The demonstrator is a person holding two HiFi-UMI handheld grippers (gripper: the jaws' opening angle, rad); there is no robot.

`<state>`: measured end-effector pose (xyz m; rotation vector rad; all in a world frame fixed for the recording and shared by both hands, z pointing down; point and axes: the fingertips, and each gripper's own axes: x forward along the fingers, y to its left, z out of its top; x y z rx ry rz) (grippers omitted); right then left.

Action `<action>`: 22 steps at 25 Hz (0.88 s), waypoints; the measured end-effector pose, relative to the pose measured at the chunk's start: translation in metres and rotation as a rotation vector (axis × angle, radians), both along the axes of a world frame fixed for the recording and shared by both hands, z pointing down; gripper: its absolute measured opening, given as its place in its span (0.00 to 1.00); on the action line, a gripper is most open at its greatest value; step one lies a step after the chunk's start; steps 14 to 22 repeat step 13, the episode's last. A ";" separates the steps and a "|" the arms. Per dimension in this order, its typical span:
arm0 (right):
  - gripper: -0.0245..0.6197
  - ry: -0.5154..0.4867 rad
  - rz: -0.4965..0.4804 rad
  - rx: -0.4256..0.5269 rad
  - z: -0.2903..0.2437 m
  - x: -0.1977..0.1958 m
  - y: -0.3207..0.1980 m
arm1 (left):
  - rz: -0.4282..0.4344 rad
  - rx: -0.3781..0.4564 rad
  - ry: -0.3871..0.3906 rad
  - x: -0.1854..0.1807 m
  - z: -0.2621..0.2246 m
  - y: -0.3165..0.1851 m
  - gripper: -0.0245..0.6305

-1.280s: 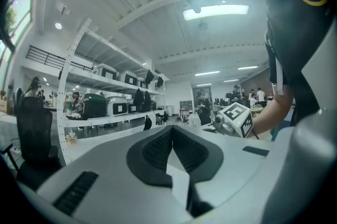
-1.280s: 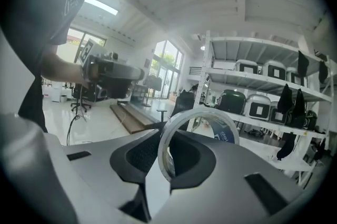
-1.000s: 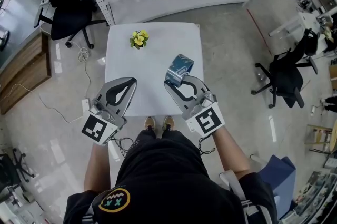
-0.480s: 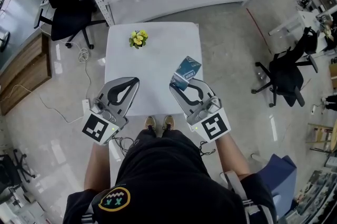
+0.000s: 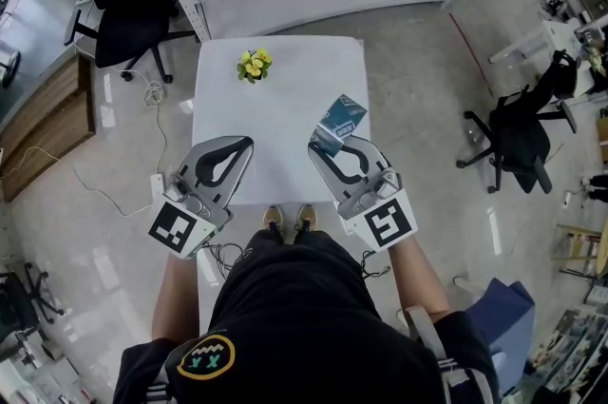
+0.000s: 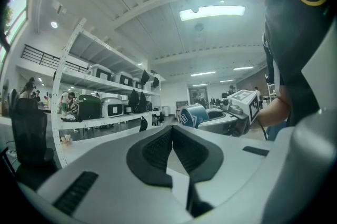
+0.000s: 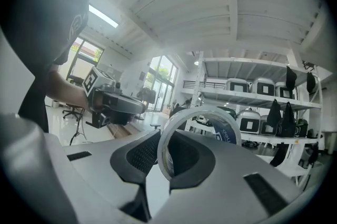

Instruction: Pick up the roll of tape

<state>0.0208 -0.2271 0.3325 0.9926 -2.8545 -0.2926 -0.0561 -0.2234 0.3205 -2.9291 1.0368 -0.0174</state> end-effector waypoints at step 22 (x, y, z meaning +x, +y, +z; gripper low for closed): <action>0.15 -0.002 0.005 0.003 -0.001 0.000 -0.003 | -0.004 -0.002 0.000 -0.002 0.001 -0.001 0.07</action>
